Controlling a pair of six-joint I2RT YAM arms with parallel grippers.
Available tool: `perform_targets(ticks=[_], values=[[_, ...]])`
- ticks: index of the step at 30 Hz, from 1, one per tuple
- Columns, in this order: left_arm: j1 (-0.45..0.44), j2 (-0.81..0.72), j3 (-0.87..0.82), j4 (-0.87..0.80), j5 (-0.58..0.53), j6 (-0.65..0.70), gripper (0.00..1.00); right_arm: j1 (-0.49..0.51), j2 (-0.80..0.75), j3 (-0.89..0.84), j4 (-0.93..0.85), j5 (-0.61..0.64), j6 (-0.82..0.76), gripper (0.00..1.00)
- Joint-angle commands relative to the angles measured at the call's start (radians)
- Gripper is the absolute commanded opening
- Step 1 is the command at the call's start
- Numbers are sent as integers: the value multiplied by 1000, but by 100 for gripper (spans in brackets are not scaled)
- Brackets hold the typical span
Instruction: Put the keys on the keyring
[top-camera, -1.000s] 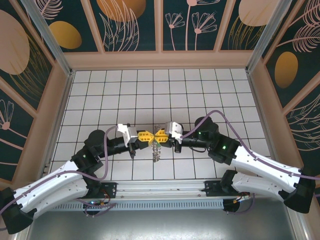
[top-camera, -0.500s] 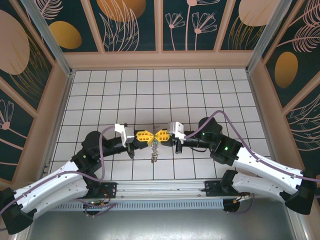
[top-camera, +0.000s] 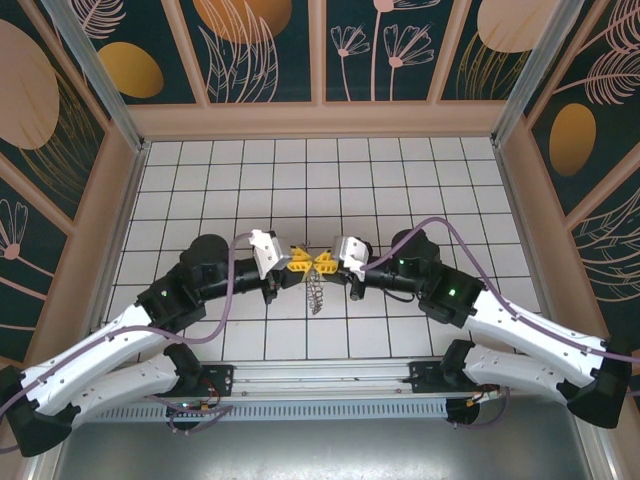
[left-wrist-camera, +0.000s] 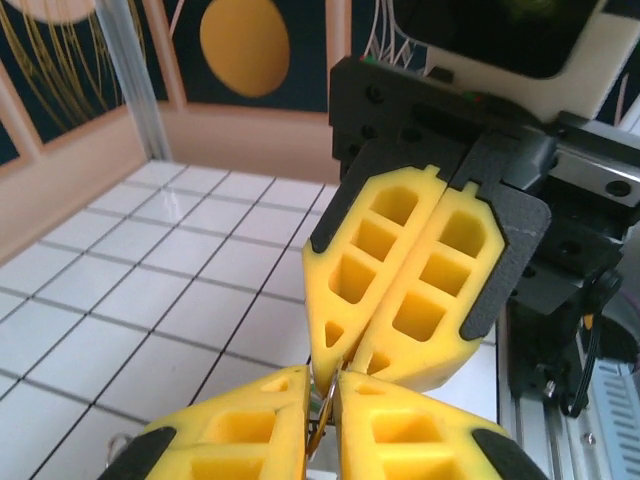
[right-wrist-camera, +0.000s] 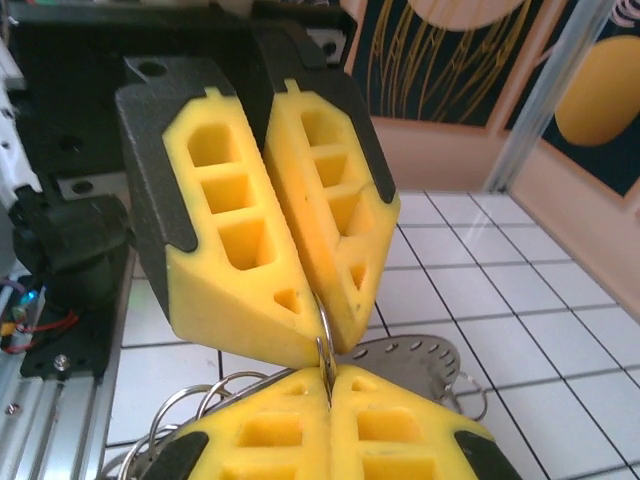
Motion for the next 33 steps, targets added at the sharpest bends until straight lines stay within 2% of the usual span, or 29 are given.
perform_targets(ticks=[1, 4, 7, 9, 13, 17, 22, 28, 33], values=[[-13, 35, 65, -149, -7, 69, 13, 8, 30, 54, -55, 38, -38, 0], [-13, 42, 70, -163, -13, 75, 11, 20, 46, 79, -92, 58, -53, 0], [-12, 52, 73, -168, -7, 77, 0, 26, 46, 89, -107, 68, -57, 0], [-13, 43, 56, -132, 7, 62, 0, 27, 31, 82, -98, 51, -53, 0], [-13, -28, -20, 47, 43, -8, 0, 27, -37, 30, -37, 1, -15, 0], [-13, -87, -104, 247, 78, -85, 0, 25, -92, -33, 16, -21, 33, 12], [-13, -104, -176, 428, 125, -138, 0, 25, -103, -62, 55, -53, 64, 19], [-13, -104, -232, 602, 168, -193, 0, 25, -118, -76, 89, -65, 80, 19], [-13, -102, -250, 659, 180, -216, 0, 24, -120, -78, 85, -50, 78, 9]])
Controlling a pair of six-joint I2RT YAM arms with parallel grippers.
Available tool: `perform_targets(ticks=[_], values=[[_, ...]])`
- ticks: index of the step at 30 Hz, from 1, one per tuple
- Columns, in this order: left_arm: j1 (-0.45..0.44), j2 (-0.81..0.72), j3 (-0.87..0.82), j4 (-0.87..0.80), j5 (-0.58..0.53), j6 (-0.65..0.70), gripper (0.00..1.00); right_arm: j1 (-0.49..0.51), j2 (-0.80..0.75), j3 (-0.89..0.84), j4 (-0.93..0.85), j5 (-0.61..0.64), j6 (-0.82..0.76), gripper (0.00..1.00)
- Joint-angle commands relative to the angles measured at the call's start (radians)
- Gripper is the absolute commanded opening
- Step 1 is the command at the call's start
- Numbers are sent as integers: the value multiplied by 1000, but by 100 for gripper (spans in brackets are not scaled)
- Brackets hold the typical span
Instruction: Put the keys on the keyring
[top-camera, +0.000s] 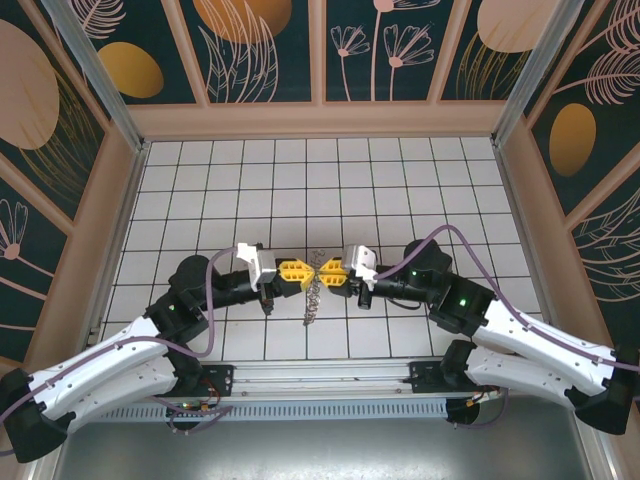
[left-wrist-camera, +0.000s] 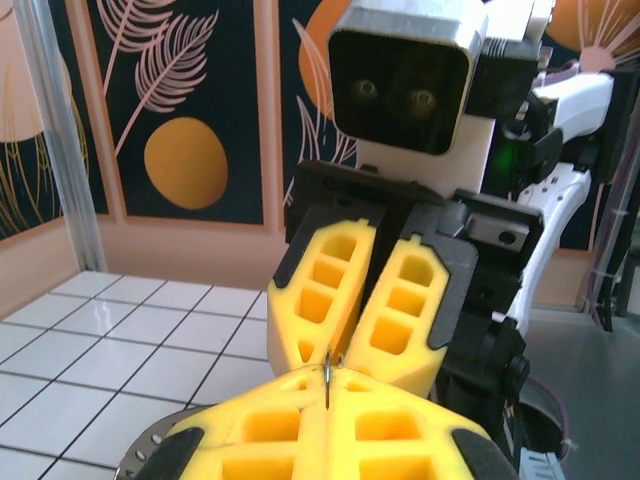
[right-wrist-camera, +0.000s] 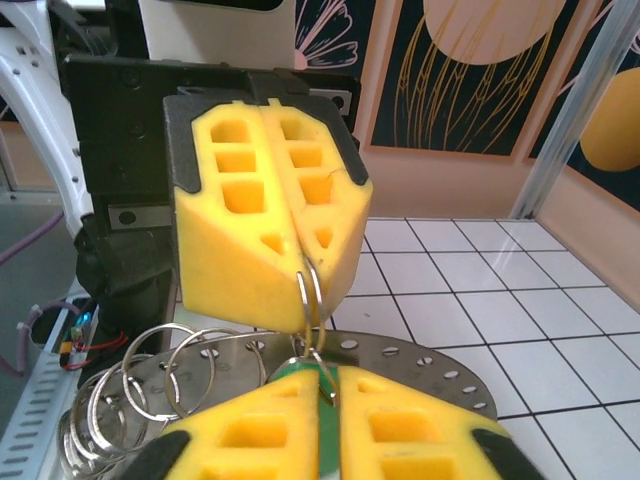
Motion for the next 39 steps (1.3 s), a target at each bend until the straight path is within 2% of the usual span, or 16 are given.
perform_targets(ticks=[1, 6, 13, 17, 22, 25, 29, 39], values=[[0, -9, -5, 169, 43, -44, 0, -1, -11, -15, 34, -3, 14, 8], [0, 3, -17, 237, 63, -73, 0, -4, 7, -10, 19, 7, 14, 1], [0, 34, -24, 284, 82, -89, 0, -3, 30, 3, 18, -9, 14, 1], [0, 29, -29, 284, 77, -86, 0, -3, 32, 8, 5, -9, 11, 9], [0, 5, -34, 257, 67, -70, 0, -2, -52, -42, 47, 9, 23, 30], [0, -1, -32, 244, 67, -64, 0, -2, -109, -66, 71, 7, 28, 39], [1, 3, -30, 242, 79, -63, 0, -2, -148, -81, 120, -8, 39, 41], [0, 18, -17, 235, 112, -63, 0, -2, -103, -74, 212, -68, 70, 39]])
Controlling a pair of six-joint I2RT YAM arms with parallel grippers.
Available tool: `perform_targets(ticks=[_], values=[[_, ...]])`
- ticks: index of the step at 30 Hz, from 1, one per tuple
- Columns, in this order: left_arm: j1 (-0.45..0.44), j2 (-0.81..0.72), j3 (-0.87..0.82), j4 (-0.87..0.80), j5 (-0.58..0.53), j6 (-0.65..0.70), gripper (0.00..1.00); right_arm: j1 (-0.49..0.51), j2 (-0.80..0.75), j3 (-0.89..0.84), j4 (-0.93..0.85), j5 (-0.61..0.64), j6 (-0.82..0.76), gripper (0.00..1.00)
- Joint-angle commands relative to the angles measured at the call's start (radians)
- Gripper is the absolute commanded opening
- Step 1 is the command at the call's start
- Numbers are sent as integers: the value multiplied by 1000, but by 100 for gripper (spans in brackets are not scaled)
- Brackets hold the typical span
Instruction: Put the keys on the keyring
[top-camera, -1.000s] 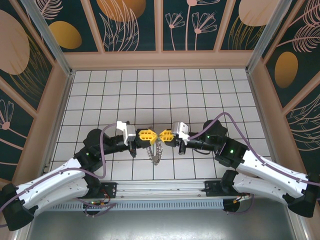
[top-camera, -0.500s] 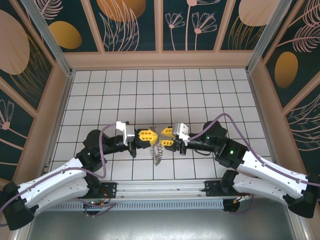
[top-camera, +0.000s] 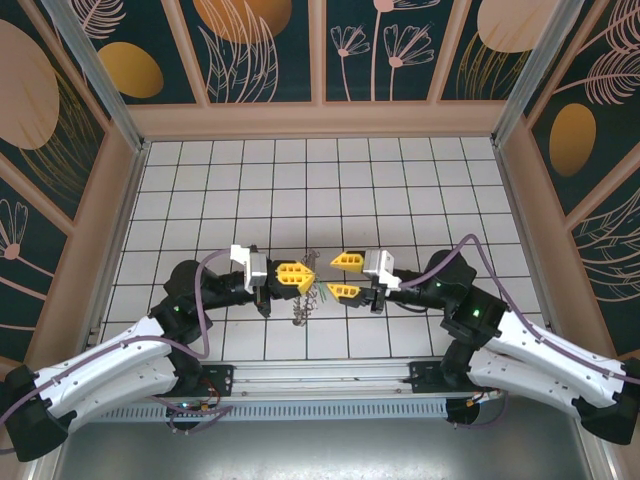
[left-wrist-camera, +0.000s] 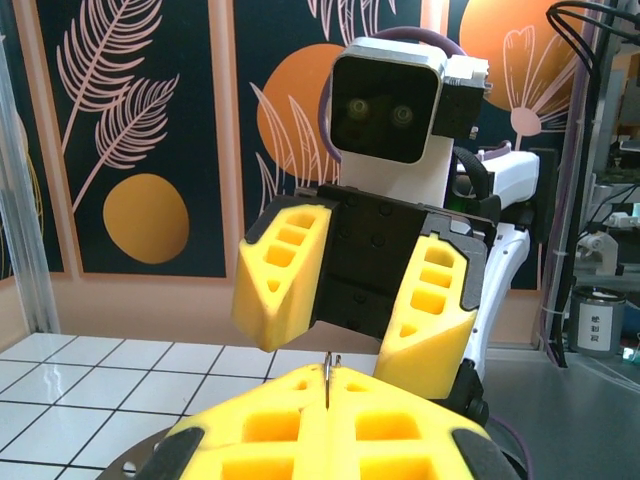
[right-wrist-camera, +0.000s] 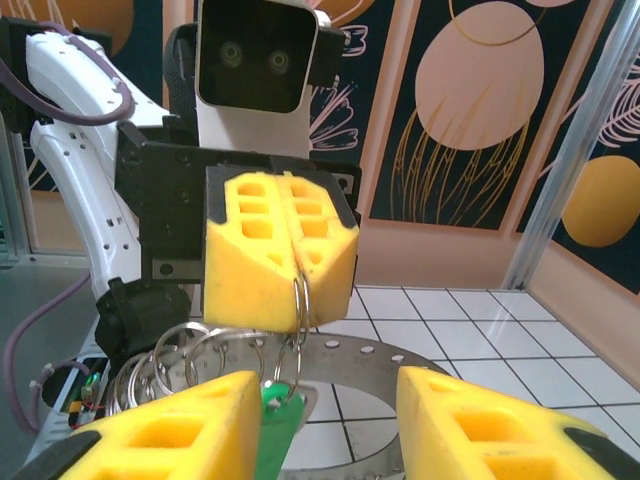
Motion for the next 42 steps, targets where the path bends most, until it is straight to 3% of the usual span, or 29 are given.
perform_targets(ticks=[1, 10, 28, 33, 37, 42], values=[[-3, 0, 23, 54, 30, 4, 0, 0, 19, -4, 93, -33, 28, 39], [-4, -12, 14, 59, 32, 0, 0, 0, 87, 2, 130, -32, 41, 34], [-4, 20, 30, 23, 19, 15, 0, -4, 103, 0, 154, -54, 42, 0], [-4, 21, 88, -187, -37, 86, 1, -11, 96, 14, 103, -29, 29, 0], [-3, 22, 177, -455, -133, 163, 28, -13, 97, 49, 0, 47, -6, 0], [-4, 27, 294, -747, -264, 257, 31, -13, 121, 109, -142, 133, -52, 0]])
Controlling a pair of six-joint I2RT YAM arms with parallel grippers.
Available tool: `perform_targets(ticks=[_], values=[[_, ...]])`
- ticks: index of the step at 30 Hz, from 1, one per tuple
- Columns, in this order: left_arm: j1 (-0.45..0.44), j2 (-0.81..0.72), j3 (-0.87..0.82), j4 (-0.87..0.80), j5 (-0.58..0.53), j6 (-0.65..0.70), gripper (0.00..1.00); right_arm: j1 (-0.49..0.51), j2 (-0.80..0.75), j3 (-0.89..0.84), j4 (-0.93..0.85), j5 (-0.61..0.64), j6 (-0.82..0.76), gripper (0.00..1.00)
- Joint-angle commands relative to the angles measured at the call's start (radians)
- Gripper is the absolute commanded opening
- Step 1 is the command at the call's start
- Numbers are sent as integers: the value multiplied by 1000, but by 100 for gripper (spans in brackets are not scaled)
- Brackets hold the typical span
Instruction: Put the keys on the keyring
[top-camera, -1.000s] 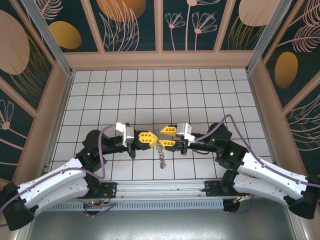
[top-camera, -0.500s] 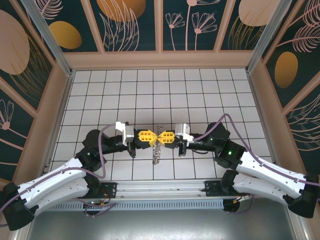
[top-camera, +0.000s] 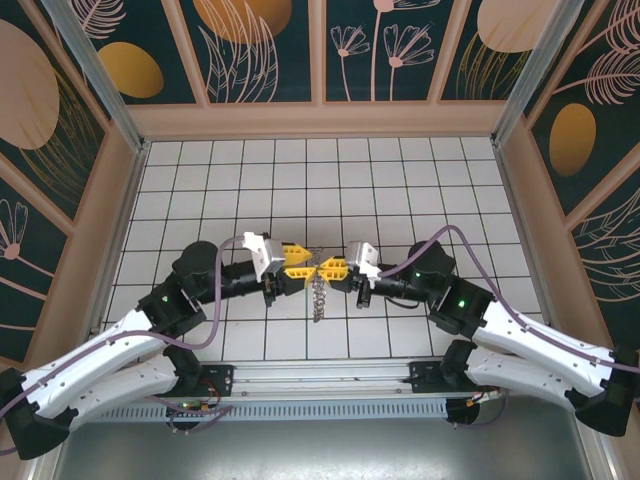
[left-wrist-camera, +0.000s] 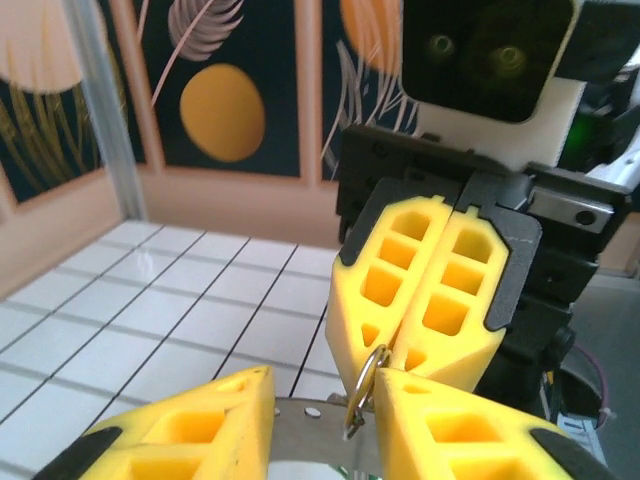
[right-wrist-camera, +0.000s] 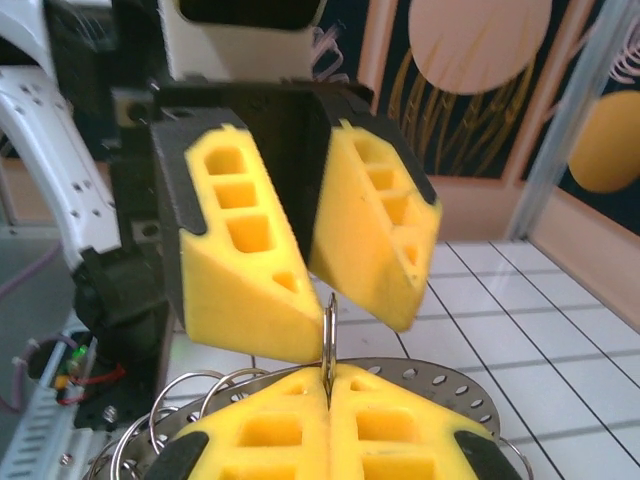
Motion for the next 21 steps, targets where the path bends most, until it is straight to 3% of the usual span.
perform_targets(ticks=[1, 7, 11, 16, 21], values=[[-5, 8, 94, -268, -89, 98, 31, -2, 13, 71, -101, 89, -49, 0], [-6, 64, 195, -404, -59, 164, 24, -1, 63, 137, -242, 101, -89, 0], [-5, 123, 246, -472, -18, 192, 26, -2, 82, 170, -283, 85, -89, 0], [-5, 165, 277, -480, 5, 202, 30, -1, 90, 180, -293, 37, -89, 0], [-6, 167, 267, -461, 4, 206, 28, -1, 88, 184, -305, 8, -90, 0]])
